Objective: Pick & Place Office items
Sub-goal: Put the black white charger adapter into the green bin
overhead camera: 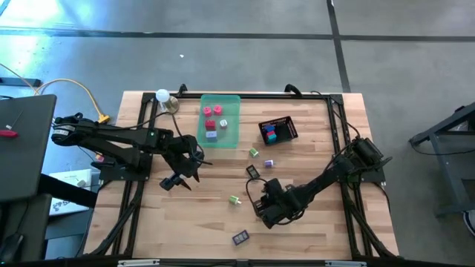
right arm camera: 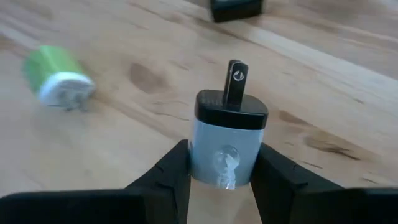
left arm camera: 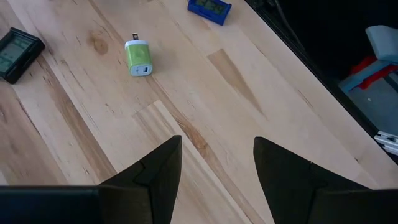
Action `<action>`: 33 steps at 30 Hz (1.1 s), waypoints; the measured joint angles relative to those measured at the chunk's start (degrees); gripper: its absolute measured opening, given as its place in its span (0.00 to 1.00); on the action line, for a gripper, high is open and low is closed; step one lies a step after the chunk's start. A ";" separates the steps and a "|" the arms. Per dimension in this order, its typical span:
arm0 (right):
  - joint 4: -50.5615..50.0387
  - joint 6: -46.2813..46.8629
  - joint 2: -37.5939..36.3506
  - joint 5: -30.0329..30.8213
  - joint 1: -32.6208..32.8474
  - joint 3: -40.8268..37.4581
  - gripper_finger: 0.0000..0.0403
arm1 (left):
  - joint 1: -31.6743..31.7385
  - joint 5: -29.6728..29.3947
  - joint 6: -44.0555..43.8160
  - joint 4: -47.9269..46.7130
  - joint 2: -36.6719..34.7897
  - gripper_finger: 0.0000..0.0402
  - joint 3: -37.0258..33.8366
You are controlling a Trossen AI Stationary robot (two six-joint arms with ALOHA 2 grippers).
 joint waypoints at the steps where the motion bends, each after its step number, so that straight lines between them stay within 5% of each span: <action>1: 0.90 -0.77 -0.02 0.12 0.00 0.00 0.30 | 0.00 -0.01 -0.02 0.00 0.00 0.48 0.00; 17: 17.85 -16.21 -0.02 5.91 0.00 0.07 0.30 | -0.04 0.01 -0.01 5.66 0.00 0.48 0.00; 24: 25.10 -32.15 -0.06 12.00 1.32 0.09 0.30 | -1.97 -0.28 -4.89 7.08 0.01 0.48 0.00; 33: 25.47 -43.88 -3.49 11.99 1.39 0.07 0.30 | -11.07 -9.32 -6.61 19.35 2.86 0.48 0.00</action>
